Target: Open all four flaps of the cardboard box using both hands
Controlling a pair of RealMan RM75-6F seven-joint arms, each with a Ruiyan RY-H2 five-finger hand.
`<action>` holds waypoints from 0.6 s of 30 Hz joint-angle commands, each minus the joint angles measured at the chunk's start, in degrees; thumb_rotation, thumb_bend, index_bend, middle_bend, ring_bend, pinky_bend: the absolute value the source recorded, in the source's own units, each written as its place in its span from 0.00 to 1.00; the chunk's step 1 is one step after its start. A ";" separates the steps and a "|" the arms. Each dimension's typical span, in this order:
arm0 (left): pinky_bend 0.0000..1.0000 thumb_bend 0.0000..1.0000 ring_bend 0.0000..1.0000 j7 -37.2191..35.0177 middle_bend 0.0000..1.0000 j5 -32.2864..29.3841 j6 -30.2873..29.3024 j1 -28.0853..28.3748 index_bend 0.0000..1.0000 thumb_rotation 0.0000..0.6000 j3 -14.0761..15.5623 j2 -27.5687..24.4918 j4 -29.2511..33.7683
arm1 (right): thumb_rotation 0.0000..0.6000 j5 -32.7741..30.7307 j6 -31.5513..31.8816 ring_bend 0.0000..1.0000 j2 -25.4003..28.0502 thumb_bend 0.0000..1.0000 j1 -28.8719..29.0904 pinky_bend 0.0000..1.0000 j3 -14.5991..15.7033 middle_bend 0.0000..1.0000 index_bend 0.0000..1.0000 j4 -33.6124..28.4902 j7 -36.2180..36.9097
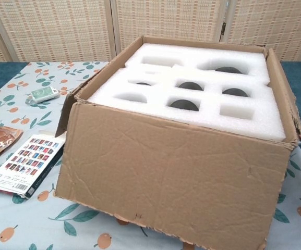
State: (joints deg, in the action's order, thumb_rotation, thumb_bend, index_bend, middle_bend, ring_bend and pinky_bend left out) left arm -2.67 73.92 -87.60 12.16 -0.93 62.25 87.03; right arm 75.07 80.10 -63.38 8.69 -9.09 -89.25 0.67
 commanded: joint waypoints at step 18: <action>0.00 0.32 0.00 0.40 0.00 4.49 3.25 -0.79 0.00 1.00 -1.52 1.94 -3.17 | 0.99 1.51 -1.91 0.00 1.73 0.11 -0.09 0.00 0.76 0.00 0.13 -0.51 4.53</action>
State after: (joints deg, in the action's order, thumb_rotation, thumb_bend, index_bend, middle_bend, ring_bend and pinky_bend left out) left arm -2.19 78.43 -84.74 11.27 -2.28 64.14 84.01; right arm 76.60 78.20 -61.65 8.60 -8.31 -89.78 5.18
